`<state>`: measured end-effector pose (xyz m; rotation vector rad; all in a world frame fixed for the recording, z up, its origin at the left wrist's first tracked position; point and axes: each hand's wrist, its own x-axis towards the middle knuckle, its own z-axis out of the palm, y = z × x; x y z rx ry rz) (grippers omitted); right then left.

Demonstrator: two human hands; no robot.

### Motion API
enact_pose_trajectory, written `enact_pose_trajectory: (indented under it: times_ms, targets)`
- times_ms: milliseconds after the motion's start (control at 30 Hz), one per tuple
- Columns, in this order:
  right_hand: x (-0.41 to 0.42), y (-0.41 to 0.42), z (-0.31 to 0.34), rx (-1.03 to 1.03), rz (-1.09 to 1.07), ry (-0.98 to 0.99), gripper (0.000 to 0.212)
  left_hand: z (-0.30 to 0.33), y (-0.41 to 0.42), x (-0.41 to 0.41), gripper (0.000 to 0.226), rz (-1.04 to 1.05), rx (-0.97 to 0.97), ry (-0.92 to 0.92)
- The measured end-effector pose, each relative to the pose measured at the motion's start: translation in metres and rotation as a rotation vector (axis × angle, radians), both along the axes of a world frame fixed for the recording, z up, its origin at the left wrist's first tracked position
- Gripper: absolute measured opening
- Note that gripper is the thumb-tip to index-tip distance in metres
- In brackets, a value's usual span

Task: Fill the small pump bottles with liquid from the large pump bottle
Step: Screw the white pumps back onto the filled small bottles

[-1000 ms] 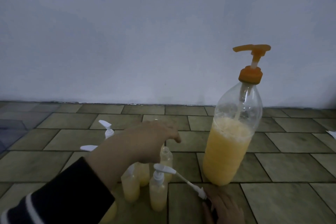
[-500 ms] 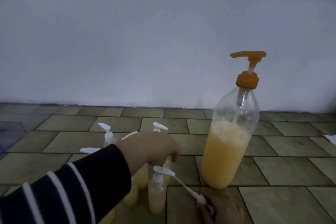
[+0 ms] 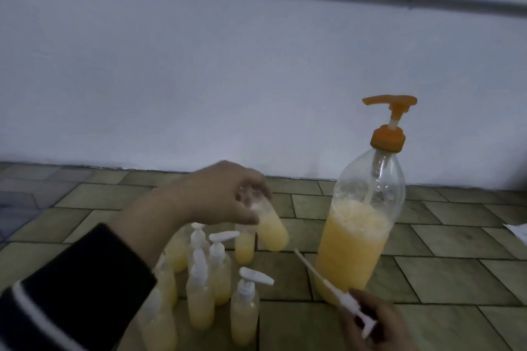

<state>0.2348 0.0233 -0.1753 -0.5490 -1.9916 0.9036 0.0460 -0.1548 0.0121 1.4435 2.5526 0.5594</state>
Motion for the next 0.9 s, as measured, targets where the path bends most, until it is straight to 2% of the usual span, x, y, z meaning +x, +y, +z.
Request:
enact_pose_trajectory:
  times_ms: [100, 200, 300, 367, 467, 567, 667, 800, 900]
  targets:
    - [0.004, -0.015, 0.055, 0.008, 0.020, 0.162, 0.039, 0.006, -0.023, 0.009, 0.034, 0.133, 0.373, -0.151]
    - [0.012, -0.024, 0.110, -0.066, 0.071, 0.353, 0.030, -0.004, -0.028, 0.026, 0.047, 0.252, 0.747, -0.489]
    - [0.010, -0.022, 0.148, -0.169, 0.163, 0.424, 0.032, -0.019, -0.024, 0.039, 0.051, 0.319, 0.940, -0.774]
    - [0.008, -0.020, 0.169, -0.127, 0.216, 0.399, 0.028, -0.026, -0.023, 0.048, 0.045, 0.341, 1.001, -0.919]
    - [0.006, -0.015, 0.188, -0.043, 0.260, 0.305, 0.041, -0.031, -0.026, 0.057, 0.039, 0.354, 1.010, -0.860]
    - [0.003, -0.016, 0.207, 0.068, 0.274, 0.168, 0.052, -0.028, -0.033, 0.062, 0.043, 0.353, 1.013, -0.758]
    - [0.001, -0.018, 0.216, 0.130, 0.274, 0.094, 0.036, -0.022, -0.037, 0.065, 0.044, 0.316, 1.019, -0.675]
    - [0.000, -0.018, 0.218, 0.202, 0.288, 0.034, 0.059, -0.018, -0.040, 0.067, 0.041, 0.296, 1.032, -0.621]
    - [0.001, -0.015, 0.230, 0.286, 0.331, -0.001, 0.046, -0.018, -0.044, 0.066, 0.048, 0.304, 0.971, -0.530]
